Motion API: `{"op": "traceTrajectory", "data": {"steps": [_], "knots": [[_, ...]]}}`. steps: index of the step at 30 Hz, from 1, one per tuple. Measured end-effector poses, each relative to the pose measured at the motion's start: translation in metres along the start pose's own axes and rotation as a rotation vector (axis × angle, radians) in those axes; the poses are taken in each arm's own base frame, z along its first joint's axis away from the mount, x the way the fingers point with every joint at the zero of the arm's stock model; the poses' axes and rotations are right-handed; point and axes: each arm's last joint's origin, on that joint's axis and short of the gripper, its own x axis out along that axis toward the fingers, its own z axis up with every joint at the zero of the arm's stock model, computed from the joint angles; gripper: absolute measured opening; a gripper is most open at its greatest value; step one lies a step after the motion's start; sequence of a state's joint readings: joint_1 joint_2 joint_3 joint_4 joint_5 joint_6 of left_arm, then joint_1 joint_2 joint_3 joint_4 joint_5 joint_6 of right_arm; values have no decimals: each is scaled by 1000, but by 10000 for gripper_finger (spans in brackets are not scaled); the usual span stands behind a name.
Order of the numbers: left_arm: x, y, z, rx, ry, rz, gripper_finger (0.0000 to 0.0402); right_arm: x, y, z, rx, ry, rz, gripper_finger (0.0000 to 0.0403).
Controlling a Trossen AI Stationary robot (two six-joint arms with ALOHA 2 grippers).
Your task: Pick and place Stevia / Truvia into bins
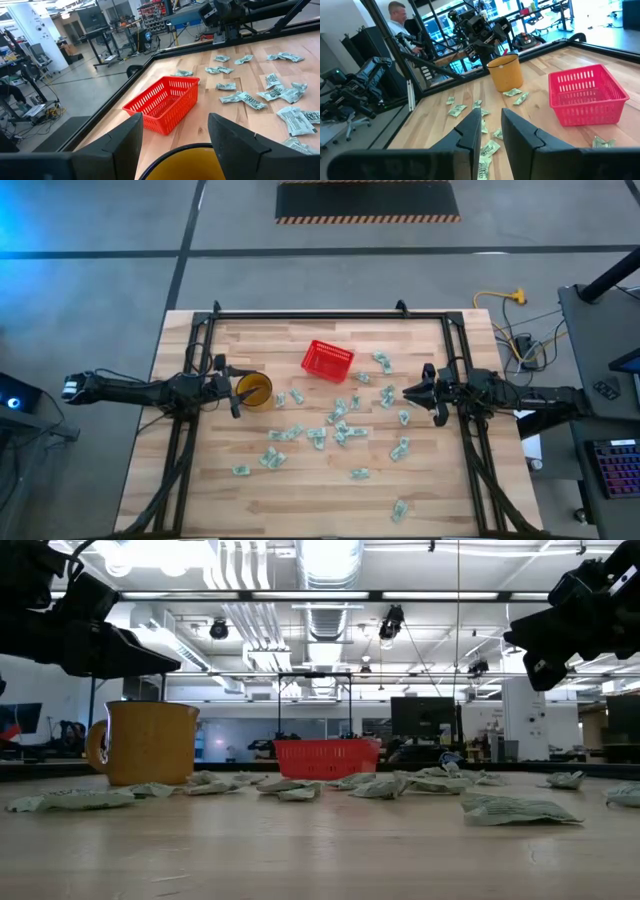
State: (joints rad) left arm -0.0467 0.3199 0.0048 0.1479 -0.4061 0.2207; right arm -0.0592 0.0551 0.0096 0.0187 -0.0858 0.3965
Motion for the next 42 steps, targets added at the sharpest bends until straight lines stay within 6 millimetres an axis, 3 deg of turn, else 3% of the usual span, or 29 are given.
{"op": "traceTrajectory", "data": {"steps": [25,35,38,42], "knots": [[0,0,0,0,0,0,208,0,0,0,-1,-1,0,68],[0,0,1,-10,-13,3,208,0,2,6,-122,-69,17,68],[0,2,8,-41,-80,12,208,0,2,6,-129,-68,13,68],[-2,5,21,-240,-218,-7,208,0,2,6,-126,-69,13,68]]}}
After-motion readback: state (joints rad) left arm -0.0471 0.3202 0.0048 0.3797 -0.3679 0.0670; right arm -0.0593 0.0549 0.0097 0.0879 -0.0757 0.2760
